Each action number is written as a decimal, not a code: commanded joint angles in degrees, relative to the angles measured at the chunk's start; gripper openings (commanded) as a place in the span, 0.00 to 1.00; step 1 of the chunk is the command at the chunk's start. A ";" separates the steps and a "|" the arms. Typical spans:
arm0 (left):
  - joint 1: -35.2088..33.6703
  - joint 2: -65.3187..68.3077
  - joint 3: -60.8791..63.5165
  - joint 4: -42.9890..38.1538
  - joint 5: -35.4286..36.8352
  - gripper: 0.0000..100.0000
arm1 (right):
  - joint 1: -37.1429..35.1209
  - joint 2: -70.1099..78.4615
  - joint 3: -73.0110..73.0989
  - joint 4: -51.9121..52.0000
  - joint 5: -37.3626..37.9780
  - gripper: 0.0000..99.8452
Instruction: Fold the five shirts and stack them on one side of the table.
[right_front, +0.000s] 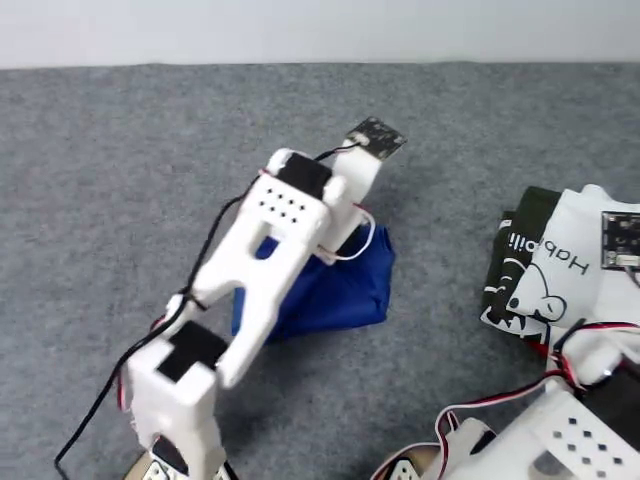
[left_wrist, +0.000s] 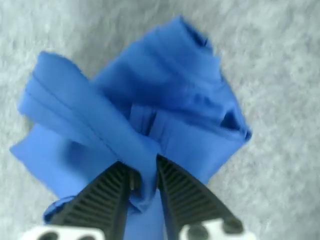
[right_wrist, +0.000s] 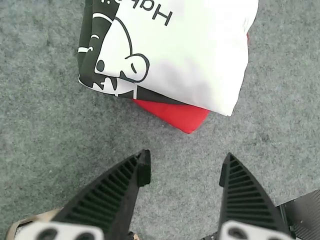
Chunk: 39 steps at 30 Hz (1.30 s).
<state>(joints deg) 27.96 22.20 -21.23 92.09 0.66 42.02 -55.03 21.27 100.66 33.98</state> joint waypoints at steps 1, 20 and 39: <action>2.20 4.57 -11.74 1.05 0.53 0.00 | -0.57 -0.75 -0.18 2.07 0.53 0.24; 3.96 8.09 -22.20 8.53 0.97 0.20 | -0.48 -0.66 -0.18 2.07 0.53 0.24; -18.81 13.98 -9.80 5.01 -5.89 0.00 | -0.48 -0.57 -0.18 2.07 0.53 0.24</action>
<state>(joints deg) 9.58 33.63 -30.81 98.86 -3.21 42.02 -55.03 21.27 100.66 33.98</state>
